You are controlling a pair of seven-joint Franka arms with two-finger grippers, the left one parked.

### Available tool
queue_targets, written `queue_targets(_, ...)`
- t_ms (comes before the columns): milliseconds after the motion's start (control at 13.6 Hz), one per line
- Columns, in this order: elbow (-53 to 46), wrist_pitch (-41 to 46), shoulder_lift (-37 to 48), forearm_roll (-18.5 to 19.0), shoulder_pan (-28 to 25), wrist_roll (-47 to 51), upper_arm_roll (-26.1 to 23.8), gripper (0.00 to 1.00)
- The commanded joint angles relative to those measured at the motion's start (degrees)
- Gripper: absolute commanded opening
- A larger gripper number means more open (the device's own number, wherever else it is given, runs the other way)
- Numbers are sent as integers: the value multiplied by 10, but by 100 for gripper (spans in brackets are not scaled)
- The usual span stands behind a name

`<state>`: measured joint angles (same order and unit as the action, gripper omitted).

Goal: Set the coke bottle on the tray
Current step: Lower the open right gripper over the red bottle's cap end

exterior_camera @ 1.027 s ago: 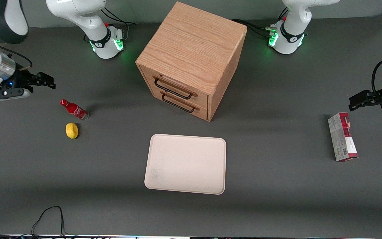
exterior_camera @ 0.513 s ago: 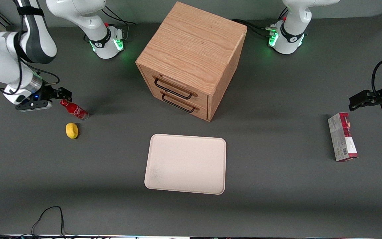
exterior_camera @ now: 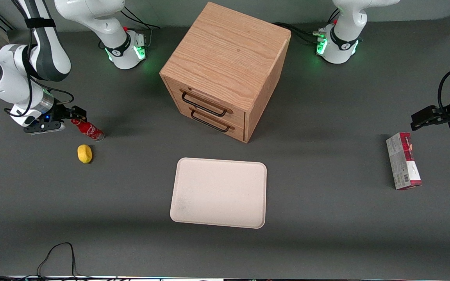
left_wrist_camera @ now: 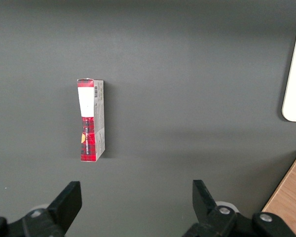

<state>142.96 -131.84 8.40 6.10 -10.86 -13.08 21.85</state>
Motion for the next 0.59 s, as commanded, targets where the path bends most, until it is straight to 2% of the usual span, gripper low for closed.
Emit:
queue_targets(0, 13, -14, 10, 9, -5, -12, 11, 100)
queue_targets(147, 18, -14, 14, 8, -5, -14, 12, 99)
queue_targets(220, 18, -13, 14, 9, -5, -14, 12, 91)
queue_targets(293, 18, -14, 14, 9, -5, -14, 12, 60)
queue_targets(367, 18, -14, 14, 9, -5, -14, 12, 14)
queue_targets(440, 18, -13, 14, 9, -5, -14, 12, 0)
queue_targets(513, 18, -13, 14, 9, -5, -14, 12, 0)
